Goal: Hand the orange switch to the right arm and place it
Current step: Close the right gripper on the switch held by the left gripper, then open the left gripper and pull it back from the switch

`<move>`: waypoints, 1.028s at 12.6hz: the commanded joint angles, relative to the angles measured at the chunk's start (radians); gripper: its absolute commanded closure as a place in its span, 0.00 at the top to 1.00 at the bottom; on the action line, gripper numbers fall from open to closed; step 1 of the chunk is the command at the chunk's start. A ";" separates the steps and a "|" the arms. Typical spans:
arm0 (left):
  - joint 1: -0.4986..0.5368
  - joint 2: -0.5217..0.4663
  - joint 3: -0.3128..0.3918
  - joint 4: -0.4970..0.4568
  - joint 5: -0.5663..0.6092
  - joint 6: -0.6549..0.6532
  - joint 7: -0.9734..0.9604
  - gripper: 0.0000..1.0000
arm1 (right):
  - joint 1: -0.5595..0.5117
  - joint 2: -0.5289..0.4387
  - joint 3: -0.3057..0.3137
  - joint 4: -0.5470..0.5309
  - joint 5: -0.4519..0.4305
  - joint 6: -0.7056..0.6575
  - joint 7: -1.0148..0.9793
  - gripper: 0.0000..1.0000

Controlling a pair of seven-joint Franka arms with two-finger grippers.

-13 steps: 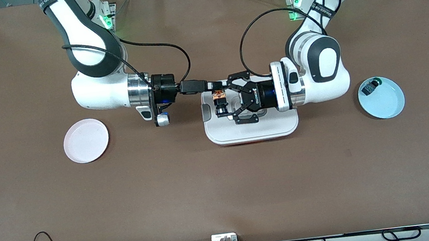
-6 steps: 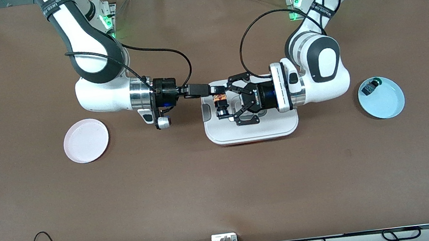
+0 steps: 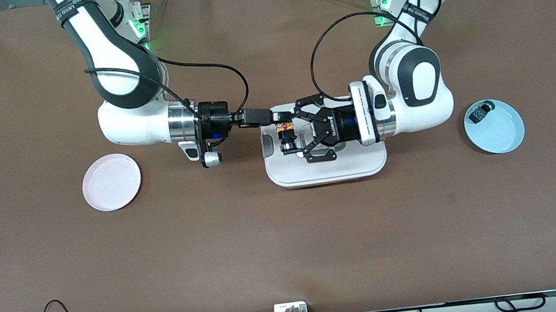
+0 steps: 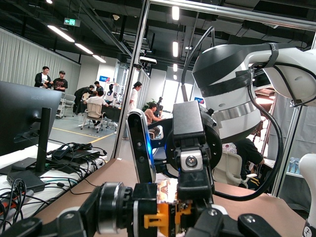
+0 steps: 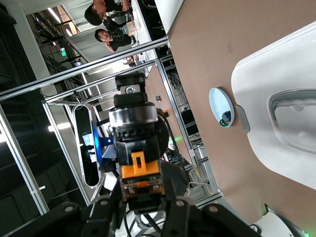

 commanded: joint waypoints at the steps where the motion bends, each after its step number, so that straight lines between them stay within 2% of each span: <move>1: 0.001 -0.024 -0.012 -0.017 -0.035 0.014 0.032 0.39 | 0.001 0.015 -0.006 0.024 0.006 -0.001 -0.016 0.00; 2: 0.004 -0.024 -0.024 -0.019 -0.038 0.014 0.032 0.47 | -0.002 0.022 -0.007 0.040 0.006 -0.004 -0.010 0.00; 3: 0.007 -0.024 -0.027 -0.020 -0.039 0.014 0.034 0.90 | -0.004 0.025 -0.007 0.050 0.006 -0.006 -0.004 0.00; 4: 0.007 -0.024 -0.028 -0.019 -0.039 0.012 0.034 1.00 | -0.004 0.027 -0.007 0.054 0.006 -0.006 -0.004 0.00; 9: 0.030 -0.029 -0.026 -0.020 -0.030 -0.001 0.022 1.00 | -0.030 0.027 -0.017 0.056 -0.031 -0.025 -0.009 0.00; 12: 0.087 -0.026 -0.023 -0.036 -0.021 -0.102 -0.004 1.00 | -0.117 0.025 -0.017 0.056 -0.162 -0.155 0.008 0.00; 13: 0.104 -0.026 -0.023 -0.037 0.016 -0.127 -0.029 1.00 | -0.152 0.025 -0.017 0.062 -0.205 -0.198 0.008 0.00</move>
